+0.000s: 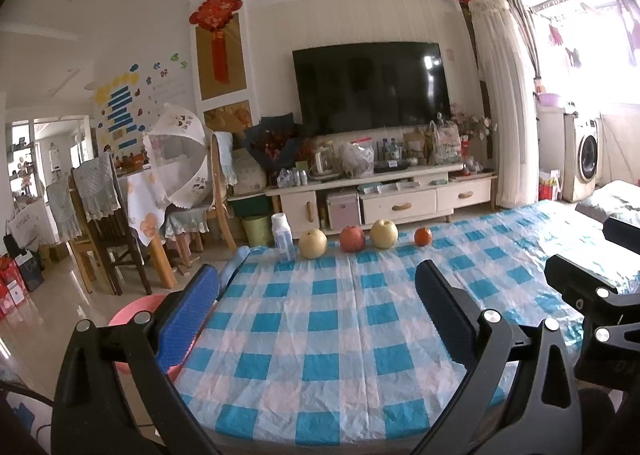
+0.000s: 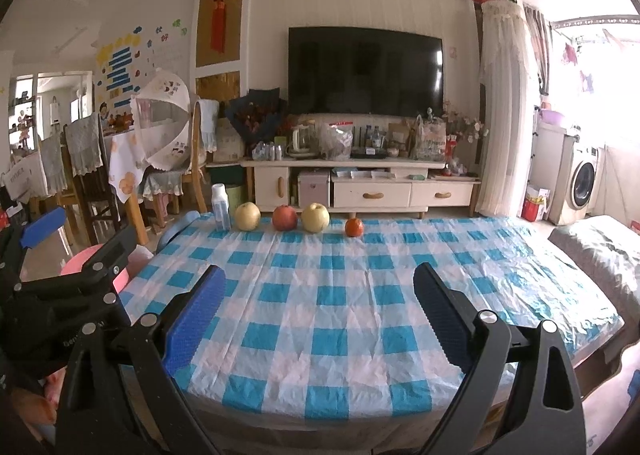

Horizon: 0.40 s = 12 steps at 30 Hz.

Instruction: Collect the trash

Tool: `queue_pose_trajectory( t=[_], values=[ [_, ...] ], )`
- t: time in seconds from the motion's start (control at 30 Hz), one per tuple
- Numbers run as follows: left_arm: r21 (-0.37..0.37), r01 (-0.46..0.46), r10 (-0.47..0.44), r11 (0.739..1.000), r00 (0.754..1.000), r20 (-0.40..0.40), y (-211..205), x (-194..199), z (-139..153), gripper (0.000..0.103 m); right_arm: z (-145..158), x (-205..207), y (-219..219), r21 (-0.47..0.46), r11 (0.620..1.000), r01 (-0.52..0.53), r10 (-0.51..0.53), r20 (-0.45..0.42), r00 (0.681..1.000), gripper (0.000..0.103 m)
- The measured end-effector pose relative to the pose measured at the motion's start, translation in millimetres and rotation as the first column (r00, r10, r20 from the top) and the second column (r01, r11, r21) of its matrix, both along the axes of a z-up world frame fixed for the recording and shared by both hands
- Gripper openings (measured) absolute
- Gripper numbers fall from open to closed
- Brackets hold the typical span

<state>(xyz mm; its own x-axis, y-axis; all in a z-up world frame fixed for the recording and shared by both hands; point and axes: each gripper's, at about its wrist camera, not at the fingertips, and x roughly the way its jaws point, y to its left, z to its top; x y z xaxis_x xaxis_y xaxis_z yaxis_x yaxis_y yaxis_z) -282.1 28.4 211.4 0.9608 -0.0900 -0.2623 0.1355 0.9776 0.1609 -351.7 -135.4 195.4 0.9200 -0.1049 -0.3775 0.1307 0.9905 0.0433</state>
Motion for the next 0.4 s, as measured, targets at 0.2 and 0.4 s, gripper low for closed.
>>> queue_pose_trajectory(
  t=[0.2, 0.4],
  values=[
    [0.024, -0.013, 0.015, 1.0, 0.997, -0.075, -4.7, 28.9, -27.4, 0.099, -28.5, 34.6, -7.6, 0.028, 1.0, -0.004, 0.006, -0.071, 0.997, 0.094],
    [0.049, -0.058, 0.067, 0.997, 0.979, -0.195, -9.6, 78.5, -64.7, 0.099, -65.0, 85.8, -17.5, 0.068, 0.998, -0.01, 0.022, -0.17, 0.985, 0.094]
  ],
)
